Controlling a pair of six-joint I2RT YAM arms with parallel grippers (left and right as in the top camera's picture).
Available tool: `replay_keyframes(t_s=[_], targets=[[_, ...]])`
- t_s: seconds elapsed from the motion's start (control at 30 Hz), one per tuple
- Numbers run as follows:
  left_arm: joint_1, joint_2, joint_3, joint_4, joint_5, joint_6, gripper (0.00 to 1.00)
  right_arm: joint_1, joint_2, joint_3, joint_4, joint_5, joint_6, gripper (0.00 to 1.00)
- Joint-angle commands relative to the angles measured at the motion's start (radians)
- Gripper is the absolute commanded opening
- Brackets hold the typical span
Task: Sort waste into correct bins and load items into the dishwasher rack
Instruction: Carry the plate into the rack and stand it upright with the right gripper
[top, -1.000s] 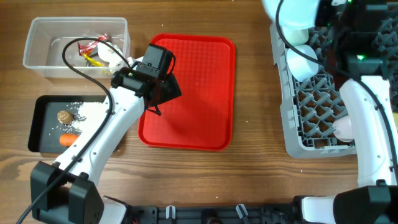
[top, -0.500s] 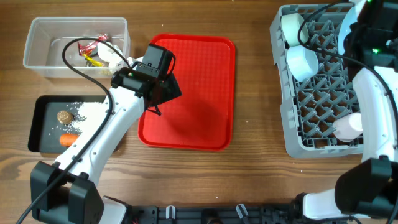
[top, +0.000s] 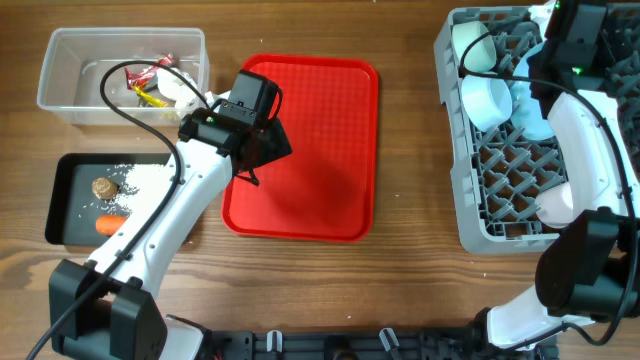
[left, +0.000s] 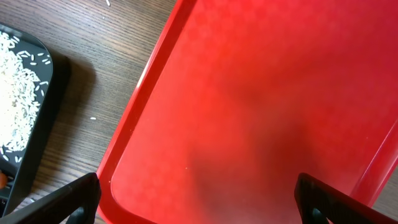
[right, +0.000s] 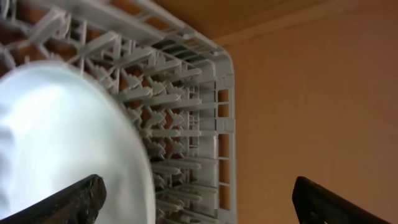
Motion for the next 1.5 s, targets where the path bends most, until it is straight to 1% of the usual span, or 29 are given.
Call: replay_keyframes(t_s=[0.0,0.07,0.1,0.17,0.23,0.27,0.3,0.4,0.43,0.47,0.6,0.63,0.7,0.73,0.77,0.8,0.87,0.93,1.07,1.17,1.2,1.23,1.27,1.3,1.33,1.37,1.4,1.43,1.47], targets=[[-0.004,0.011,-0.008,0.002,-0.020,-0.017,1.00,0.015,-0.069,0.002,0.043,-0.006,0.192,1.00],[-0.004,0.011,-0.008,0.002,-0.020,-0.017,1.00,0.056,-0.171,0.007,0.071,-0.014,0.224,1.00],[-0.004,0.011,-0.008,0.002,-0.020,-0.017,1.00,0.105,-0.247,0.007,0.071,-0.017,0.224,1.00],[-0.004,0.011,-0.008,0.002,-0.020,-0.017,1.00,0.245,-0.402,0.007,0.023,-0.017,0.226,1.00],[-0.004,0.011,-0.008,0.002,-0.020,-0.017,1.00,0.421,-0.535,0.007,-0.073,-0.017,0.307,1.00],[-0.004,0.011,-0.008,0.002,-0.020,-0.017,1.00,0.497,-0.576,0.007,-0.088,-0.017,0.299,1.00],[-0.004,0.011,-0.008,0.002,-0.020,-0.017,1.00,0.533,-0.594,0.007,-0.087,-0.017,0.299,1.00],[-0.004,0.011,-0.008,0.002,-0.020,-0.017,1.00,0.550,-0.590,0.007,-0.087,0.007,0.287,1.00],[-0.004,0.011,-0.008,0.002,-0.020,-0.017,1.00,0.548,-0.586,0.007,-0.092,0.091,0.204,1.00],[-0.004,0.011,-0.008,0.002,-0.020,-0.017,1.00,0.548,-0.584,0.007,-0.097,0.126,0.114,1.00],[-0.004,0.011,-0.008,0.002,-0.020,-0.017,1.00,0.548,-0.571,0.004,-0.116,0.118,-0.383,1.00],[-0.004,0.011,-0.008,0.002,-0.020,-0.017,1.00,0.550,-0.581,0.003,-0.150,0.118,-0.528,1.00],[-0.004,0.011,-0.008,0.002,-0.020,-0.017,1.00,0.551,-0.649,-0.032,-0.200,0.118,-0.944,1.00],[-0.004,0.011,-0.008,0.002,-0.020,-0.017,1.00,0.551,-0.682,-0.058,-0.199,0.118,-1.096,1.00],[-0.004,0.011,-0.008,0.002,-0.020,-0.017,1.00,0.549,-0.775,-0.139,-0.195,0.106,-1.368,1.00],[-0.004,0.011,-0.008,0.002,-0.020,-0.017,1.00,0.549,-0.827,-0.185,-0.195,0.103,-1.376,1.00],[-0.004,0.011,-0.008,0.002,-0.020,-0.017,1.00,0.549,-0.953,-0.308,-0.195,0.089,-1.377,1.00],[-0.004,0.011,-0.008,0.002,-0.020,-0.017,1.00,0.549,-1.064,-0.399,-0.212,-0.014,-1.376,1.00],[-0.004,0.011,-0.008,0.002,-0.020,-0.017,1.00,0.549,-1.168,-0.422,-0.369,0.004,-1.376,1.00],[-0.004,0.011,-0.008,0.002,-0.020,-0.017,1.00,0.549,-1.215,-0.428,-0.409,-0.030,-1.376,1.00],[-0.004,0.011,-0.008,0.002,-0.020,-0.017,1.00,0.549,-1.229,-0.430,-0.427,-0.094,-1.376,1.00],[-0.004,0.011,-0.008,0.002,-0.020,-0.017,1.00,0.549,-1.251,-0.430,-0.454,-0.225,-1.368,1.00],[-0.004,0.011,-0.008,0.002,-0.020,-0.017,1.00,0.549,-1.257,-0.430,-0.460,-0.290,-1.334,1.00],[-0.004,0.011,-0.008,0.002,-0.020,-0.017,1.00,0.549,-1.265,-0.430,-0.456,-0.370,-1.228,1.00],[-0.004,0.011,-0.008,0.002,-0.020,-0.017,1.00,0.549,-1.266,-0.430,-0.441,-0.493,-0.932,1.00],[-0.004,0.011,-0.008,0.002,-0.020,-0.017,1.00,0.549,-1.266,-0.430,-0.428,-0.556,-0.676,1.00],[-0.004,0.011,-0.008,0.002,-0.020,-0.017,1.00,0.549,-1.266,-0.435,-0.415,-0.596,-0.480,1.00],[-0.004,0.011,-0.008,0.002,-0.020,-0.017,1.00,0.549,-1.266,-0.453,-0.377,-0.652,-0.144,1.00],[-0.004,0.011,-0.008,0.002,-0.020,-0.017,1.00,0.549,-1.266,-0.494,-0.307,-0.675,0.160,1.00]])
